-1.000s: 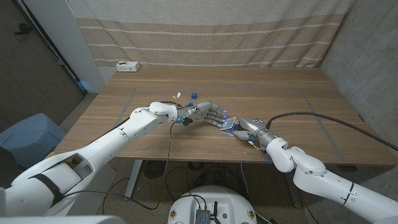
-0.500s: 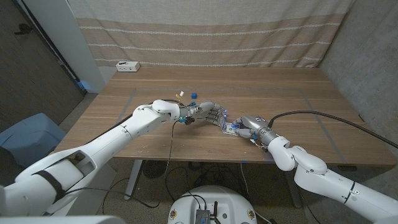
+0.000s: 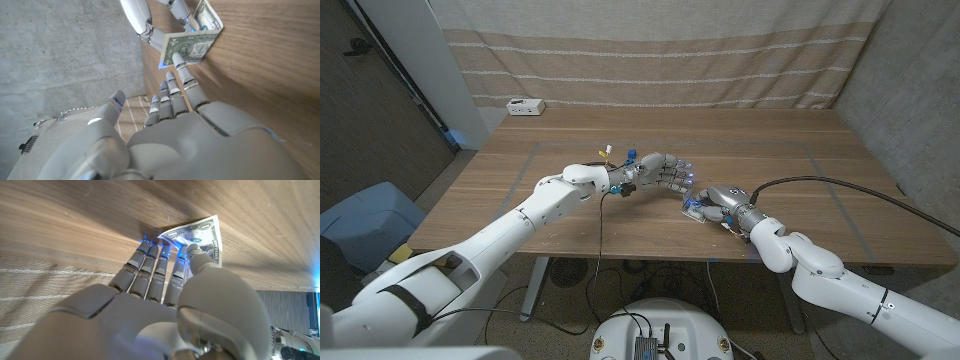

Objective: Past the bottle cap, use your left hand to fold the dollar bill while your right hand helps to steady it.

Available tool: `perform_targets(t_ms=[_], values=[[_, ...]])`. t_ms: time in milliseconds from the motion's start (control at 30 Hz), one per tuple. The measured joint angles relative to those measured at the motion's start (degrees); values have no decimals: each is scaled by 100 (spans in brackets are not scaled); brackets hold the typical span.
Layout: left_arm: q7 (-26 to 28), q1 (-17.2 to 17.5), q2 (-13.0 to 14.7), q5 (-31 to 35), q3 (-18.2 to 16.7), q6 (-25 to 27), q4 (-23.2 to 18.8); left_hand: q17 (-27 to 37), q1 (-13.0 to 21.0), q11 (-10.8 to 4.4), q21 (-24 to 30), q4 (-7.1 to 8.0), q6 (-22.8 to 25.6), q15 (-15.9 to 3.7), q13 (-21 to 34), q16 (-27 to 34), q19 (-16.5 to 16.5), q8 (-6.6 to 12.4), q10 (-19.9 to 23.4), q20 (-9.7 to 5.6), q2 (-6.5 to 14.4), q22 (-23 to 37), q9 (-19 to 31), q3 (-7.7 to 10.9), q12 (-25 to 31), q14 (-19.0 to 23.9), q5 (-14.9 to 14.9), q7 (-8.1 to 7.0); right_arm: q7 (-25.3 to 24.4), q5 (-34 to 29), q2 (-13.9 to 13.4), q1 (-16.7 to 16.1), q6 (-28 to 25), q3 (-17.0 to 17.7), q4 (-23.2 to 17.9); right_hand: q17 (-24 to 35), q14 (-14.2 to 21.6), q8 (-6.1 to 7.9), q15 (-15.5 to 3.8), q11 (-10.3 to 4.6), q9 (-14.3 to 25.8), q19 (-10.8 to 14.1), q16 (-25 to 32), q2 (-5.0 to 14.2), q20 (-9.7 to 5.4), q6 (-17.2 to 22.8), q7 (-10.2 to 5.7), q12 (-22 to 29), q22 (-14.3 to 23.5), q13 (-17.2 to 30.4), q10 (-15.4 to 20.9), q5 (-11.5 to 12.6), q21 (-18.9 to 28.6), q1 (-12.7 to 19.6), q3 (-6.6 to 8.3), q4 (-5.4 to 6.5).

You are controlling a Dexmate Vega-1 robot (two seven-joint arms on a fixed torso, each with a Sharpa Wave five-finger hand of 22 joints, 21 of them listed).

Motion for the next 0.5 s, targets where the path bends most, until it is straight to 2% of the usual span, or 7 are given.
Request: perform_targets(t_ms=[233,500], values=[[12,97,5,-270,-98,1,-63,16,-148,110,-171,8,-559,327,2,-109,-191,-60,-564,194,-56,7,0,-38,-164,-329,-61,-254,41,-8,0,17,-31,-30,18,3,0,0,0,32,0,0,0,0,0,0,0,0,1,0,31,0,-26,0,0,0],[-49,-16,30,-282,29,231,-82,16,-306,119,-277,90,-915,414,2,-109,-266,-64,-855,310,-46,28,16,-121,-186,-461,-87,-370,26,25,-5,-6,-35,-31,13,-1,-1,0,0,32,0,-1,-10,0,-1,-1,0,0,-15,0,30,0,-45,0,0,0]])
